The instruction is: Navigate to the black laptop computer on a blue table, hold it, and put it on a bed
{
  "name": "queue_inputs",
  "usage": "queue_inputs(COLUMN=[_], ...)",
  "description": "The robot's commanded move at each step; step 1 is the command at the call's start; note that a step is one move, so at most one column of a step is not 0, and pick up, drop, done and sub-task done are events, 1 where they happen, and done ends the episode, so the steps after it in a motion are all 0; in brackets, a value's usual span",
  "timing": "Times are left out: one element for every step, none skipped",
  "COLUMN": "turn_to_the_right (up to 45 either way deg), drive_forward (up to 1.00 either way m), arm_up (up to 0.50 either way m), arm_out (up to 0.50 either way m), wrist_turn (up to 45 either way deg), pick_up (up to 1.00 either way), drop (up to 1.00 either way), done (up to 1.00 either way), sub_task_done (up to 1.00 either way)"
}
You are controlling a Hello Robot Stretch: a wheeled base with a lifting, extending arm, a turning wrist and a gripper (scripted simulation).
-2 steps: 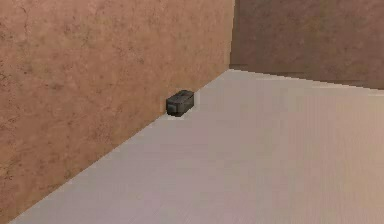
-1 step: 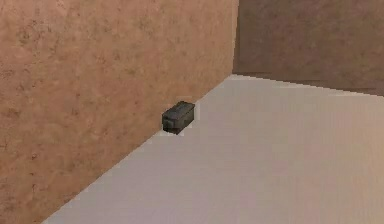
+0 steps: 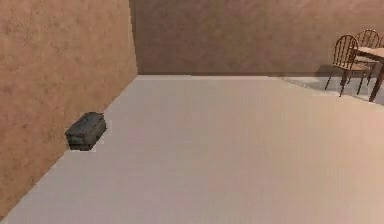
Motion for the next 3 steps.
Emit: queue_inputs(turn_to_the_right=[0.0, 45.0, 21.0], drive_forward=[0.65, 0.00, 0.00], arm_up=[0.00, 0.00, 0.00], arm_out=[0.00, 0.00, 0.00], wrist_turn=[0.0, 0.0, 0.0], pick_up=[0.00, 0.00, 0.00], drop=[0.00, 0.00, 0.00], done=[0.00, 0.00, 0.00], sub_task_done=[0.00, 0.00, 0.00])
